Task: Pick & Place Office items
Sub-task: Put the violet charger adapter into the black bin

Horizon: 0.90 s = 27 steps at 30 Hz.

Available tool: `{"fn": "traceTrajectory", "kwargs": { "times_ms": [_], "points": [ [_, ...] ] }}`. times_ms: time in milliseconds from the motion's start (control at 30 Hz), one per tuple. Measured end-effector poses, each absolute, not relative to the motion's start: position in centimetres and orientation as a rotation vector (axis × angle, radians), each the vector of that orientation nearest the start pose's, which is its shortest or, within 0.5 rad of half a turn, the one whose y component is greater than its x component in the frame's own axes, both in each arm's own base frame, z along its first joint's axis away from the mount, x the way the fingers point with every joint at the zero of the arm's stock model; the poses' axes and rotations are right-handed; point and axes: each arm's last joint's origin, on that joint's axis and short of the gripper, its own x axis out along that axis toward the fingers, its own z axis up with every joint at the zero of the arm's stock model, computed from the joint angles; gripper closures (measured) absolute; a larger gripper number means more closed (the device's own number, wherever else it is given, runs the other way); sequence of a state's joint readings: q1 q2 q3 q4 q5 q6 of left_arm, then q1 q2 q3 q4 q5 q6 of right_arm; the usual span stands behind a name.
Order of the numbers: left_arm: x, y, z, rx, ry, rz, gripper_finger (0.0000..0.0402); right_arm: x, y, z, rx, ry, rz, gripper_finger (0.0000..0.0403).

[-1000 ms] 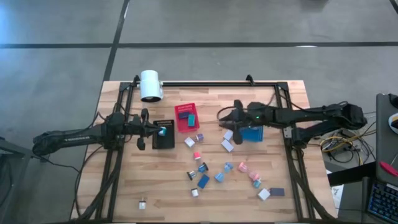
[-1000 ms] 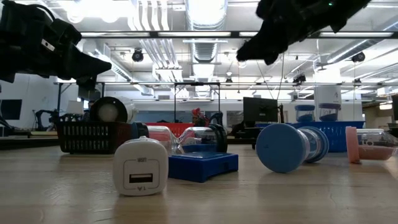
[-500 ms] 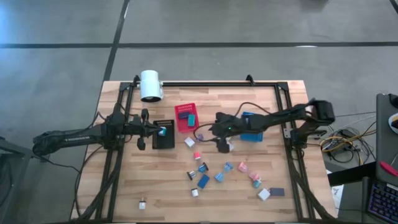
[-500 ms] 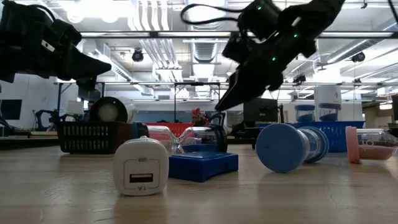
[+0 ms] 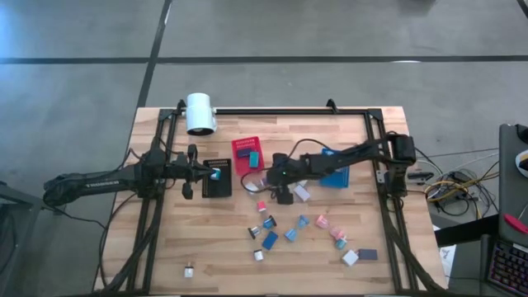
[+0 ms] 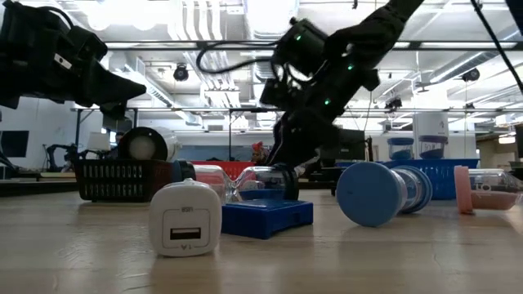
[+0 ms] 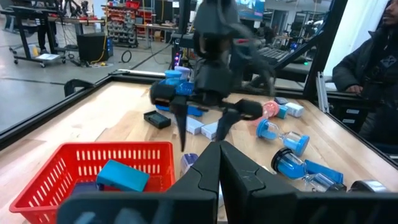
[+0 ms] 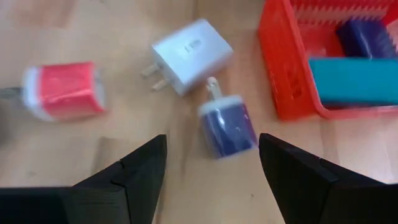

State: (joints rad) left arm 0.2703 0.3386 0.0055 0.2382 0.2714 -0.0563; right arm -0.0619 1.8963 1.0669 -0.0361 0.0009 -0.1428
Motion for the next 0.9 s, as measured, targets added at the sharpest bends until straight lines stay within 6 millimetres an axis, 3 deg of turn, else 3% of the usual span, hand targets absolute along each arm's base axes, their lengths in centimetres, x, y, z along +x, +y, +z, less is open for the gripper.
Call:
{"fn": "traceTrajectory", "kwargs": {
  "times_ms": [433, 567, 800, 900],
  "points": [
    [11.5, 2.4, 15.8, -0.077, 0.094, 0.000, 0.0390, 39.6, -2.8, 12.6, -0.120, 0.934, 0.012, 0.0168],
    [11.5, 2.4, 15.8, -0.075, 0.095, 0.000, 0.0390, 39.5, -2.8, 12.3, -0.119, 0.952, 0.020, 0.0195],
    [11.5, 2.4, 15.8, -0.071, 0.095, 0.000, 0.0390, 39.2, -2.7, 12.8, -0.116, 0.941, 0.045, 0.0282],
    [11.5, 2.4, 15.8, -0.071, 0.095, 0.000, 0.0390, 39.2, -2.7, 13.1, -0.114, 0.931, 0.046, 0.0283]
  ]
}}
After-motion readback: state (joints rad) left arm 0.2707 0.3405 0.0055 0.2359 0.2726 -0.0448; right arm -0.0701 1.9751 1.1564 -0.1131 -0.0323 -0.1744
